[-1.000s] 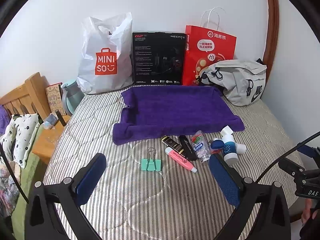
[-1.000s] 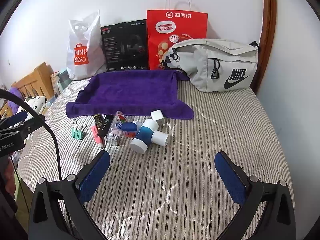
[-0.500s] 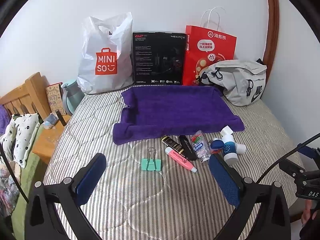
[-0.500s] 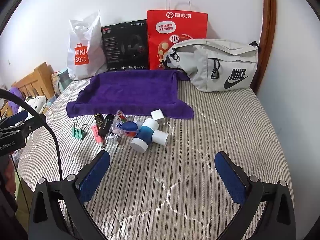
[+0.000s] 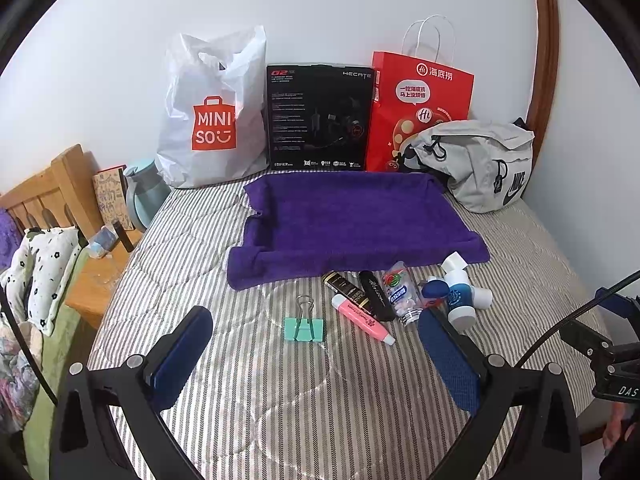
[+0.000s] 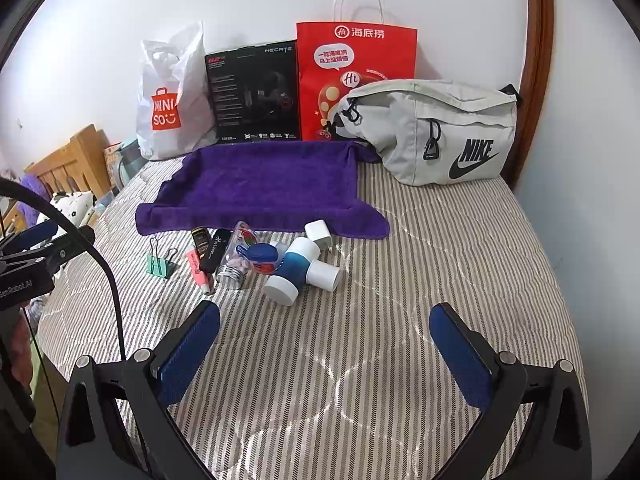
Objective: Organize rigid objects
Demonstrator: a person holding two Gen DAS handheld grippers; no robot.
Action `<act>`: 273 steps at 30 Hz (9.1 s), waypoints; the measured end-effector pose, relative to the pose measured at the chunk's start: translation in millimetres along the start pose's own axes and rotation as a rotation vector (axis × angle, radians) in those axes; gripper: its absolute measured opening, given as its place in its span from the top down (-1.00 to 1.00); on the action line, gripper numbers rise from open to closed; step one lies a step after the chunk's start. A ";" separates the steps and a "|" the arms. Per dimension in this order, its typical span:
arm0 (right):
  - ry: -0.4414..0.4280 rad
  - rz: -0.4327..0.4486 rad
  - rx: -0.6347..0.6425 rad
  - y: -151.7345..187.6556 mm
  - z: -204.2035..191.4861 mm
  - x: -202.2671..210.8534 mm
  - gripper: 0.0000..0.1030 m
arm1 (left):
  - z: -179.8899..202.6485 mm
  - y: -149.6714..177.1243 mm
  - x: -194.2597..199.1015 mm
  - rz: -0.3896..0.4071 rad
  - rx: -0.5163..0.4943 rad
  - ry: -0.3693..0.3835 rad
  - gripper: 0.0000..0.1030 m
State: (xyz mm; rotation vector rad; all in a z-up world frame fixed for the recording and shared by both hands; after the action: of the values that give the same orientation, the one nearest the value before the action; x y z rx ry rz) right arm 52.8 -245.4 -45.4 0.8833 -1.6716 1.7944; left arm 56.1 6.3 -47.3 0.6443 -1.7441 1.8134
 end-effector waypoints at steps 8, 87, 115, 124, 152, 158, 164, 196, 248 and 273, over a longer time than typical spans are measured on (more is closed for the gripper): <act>-0.001 -0.009 0.003 2.2 -3.4 -1.6 -1.00 | -1.7 0.3 0.0 0.000 -0.001 0.001 -1.00; -0.085 -0.176 0.183 6.2 5.6 -179.7 -0.40 | -27.5 52.8 -153.8 -0.244 -0.054 0.044 0.23; -0.154 -0.218 0.088 11.1 6.7 -156.2 0.19 | -29.5 54.1 -151.5 -0.252 -0.018 0.084 0.24; -0.189 -0.171 0.087 -10.6 9.4 -131.8 0.19 | -31.6 44.0 -137.4 -0.244 0.008 0.110 0.24; -0.197 -0.120 0.107 -164.3 -27.2 -280.3 0.18 | -84.7 -53.6 -135.2 -0.165 0.054 0.048 0.24; -0.132 -0.193 0.146 -164.0 -25.5 -322.8 0.18 | -93.3 -57.5 -148.8 -0.176 0.068 0.041 0.24; -0.110 -0.215 0.250 -155.8 -37.4 -325.5 0.04 | -90.2 -67.5 -164.4 -0.178 0.063 0.059 0.24; -0.232 -0.050 0.021 -78.8 33.9 -101.0 -0.28 | -32.5 -118.3 -283.1 -0.234 -0.058 0.128 0.24; -0.310 -0.060 0.011 0.1 4.6 -37.5 -0.29 | 19.1 35.7 -165.3 -0.360 -0.007 0.127 -0.50; -0.309 -0.105 0.062 12.9 -11.7 -46.3 -0.39 | 35.2 43.1 -164.4 -0.363 -0.099 0.107 -0.50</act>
State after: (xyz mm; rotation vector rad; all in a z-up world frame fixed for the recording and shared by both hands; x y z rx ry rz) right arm 71.7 -232.5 -89.3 1.3056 -1.7233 1.7138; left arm 148.2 -38.3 -187.6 0.7531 -1.5216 1.4766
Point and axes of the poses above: each gripper's, at about its wrist camera, not at the fingertips, and x roughly against the way its jaws point, z to its right, y to its underside, the point moved 9 cm from there along -x, roughly the way its jaws point, and after that the axes turned 4 degrees about y, right-handed, at the moved point
